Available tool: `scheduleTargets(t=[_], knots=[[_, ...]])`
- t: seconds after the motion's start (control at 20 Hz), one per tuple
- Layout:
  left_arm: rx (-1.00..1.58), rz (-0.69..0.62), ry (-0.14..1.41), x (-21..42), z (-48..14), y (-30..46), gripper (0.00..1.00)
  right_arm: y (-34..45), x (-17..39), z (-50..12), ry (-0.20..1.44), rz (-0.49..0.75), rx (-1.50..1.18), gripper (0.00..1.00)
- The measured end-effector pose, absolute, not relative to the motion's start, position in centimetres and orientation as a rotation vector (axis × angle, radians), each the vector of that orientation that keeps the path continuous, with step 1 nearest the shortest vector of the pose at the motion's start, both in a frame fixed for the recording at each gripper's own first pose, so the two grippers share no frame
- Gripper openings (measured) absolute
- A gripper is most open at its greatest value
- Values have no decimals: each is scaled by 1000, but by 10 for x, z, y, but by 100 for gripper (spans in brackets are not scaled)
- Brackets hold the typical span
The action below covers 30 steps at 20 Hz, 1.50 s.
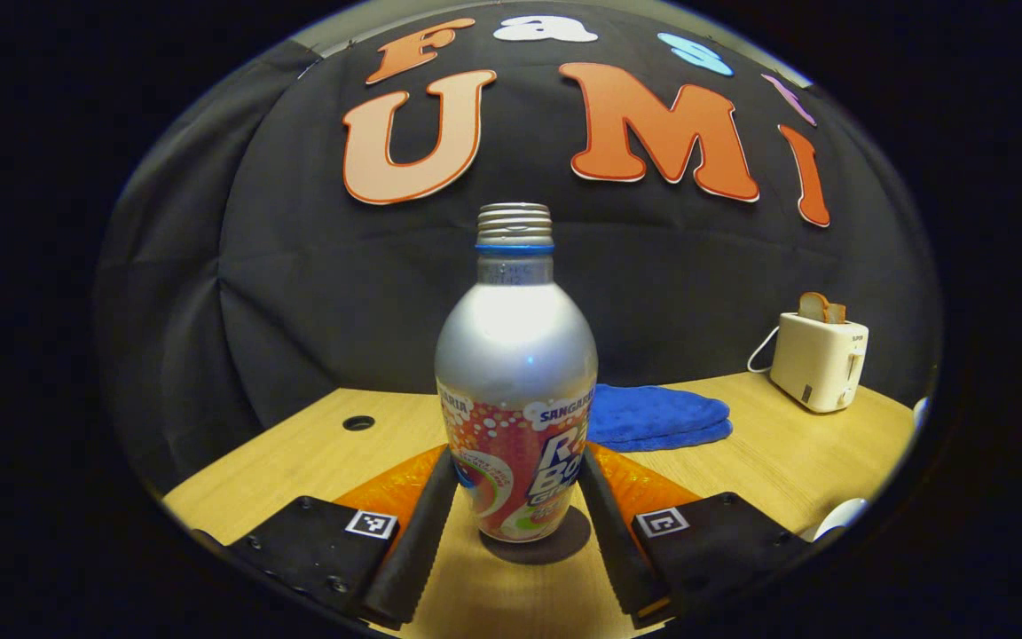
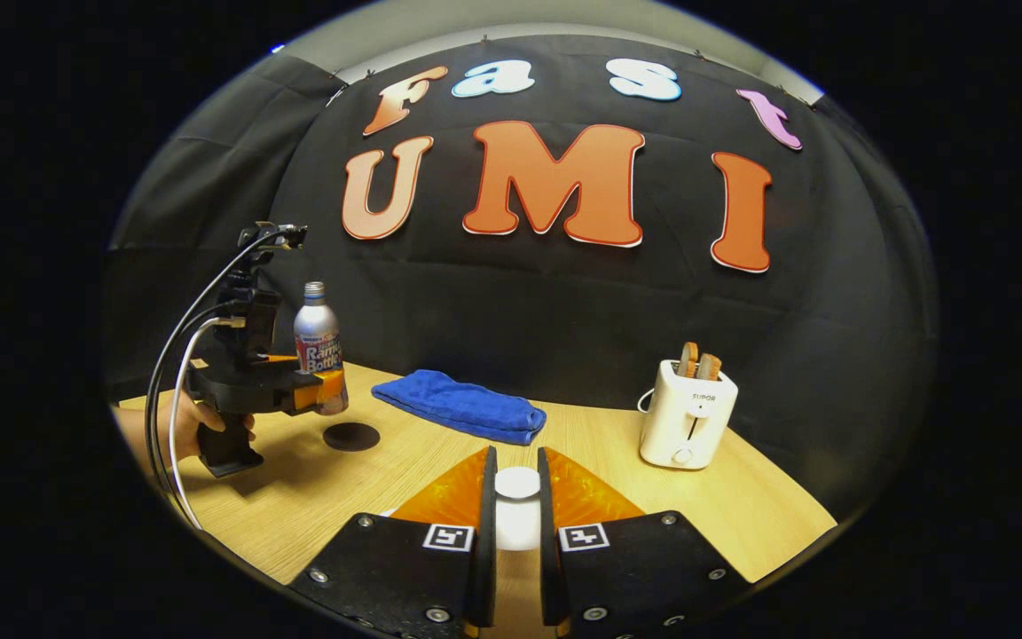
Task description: Open the teacup lid with one hand, grasp the water bottle and pour water into the teacup with the other hand; after pouring, place the water bottle on the coaster and then close the teacup lid.
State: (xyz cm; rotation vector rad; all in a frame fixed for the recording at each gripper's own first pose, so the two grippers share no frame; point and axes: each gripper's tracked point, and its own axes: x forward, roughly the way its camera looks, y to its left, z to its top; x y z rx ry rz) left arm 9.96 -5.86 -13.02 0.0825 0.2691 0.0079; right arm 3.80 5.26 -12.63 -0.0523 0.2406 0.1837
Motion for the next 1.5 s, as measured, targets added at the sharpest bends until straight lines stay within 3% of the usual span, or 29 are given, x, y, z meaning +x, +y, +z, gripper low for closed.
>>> scheduleTargets(t=[0.15,0.25,0.3,0.65,0.7,0.85,0.9,0.95,1.1,1.15,1.2,1.5], knots=[[63,-20,291,100,-132,-62,79,56,43,-131,251,196,-44,21],[66,-19,313,98,-136,-61,83,58,45,-133,255,201,-35,21],[63,-21,331,96,-136,-61,79,59,46,-134,257,203,-30,20],[46,-44,409,89,-138,-64,83,64,49,-147,297,216,-27,21],[60,-51,420,89,-144,-59,82,65,48,-149,304,221,-23,17],[66,-59,435,85,-144,-58,87,68,47,-149,304,225,-26,21],[66,-61,442,85,-147,-59,84,69,46,-148,304,226,-27,17],[64,-64,450,84,-150,-59,84,71,45,-149,307,233,-25,21],[63,-55,466,74,-148,-52,98,80,41,-150,310,249,-24,17],[60,-54,460,71,-144,-50,94,83,40,-150,310,258,-23,21],[57,-56,456,67,-141,-49,98,86,39,-151,310,265,-20,21],[83,-67,425,40,-124,-44,94,106,35,-165,334,307,4,21]])
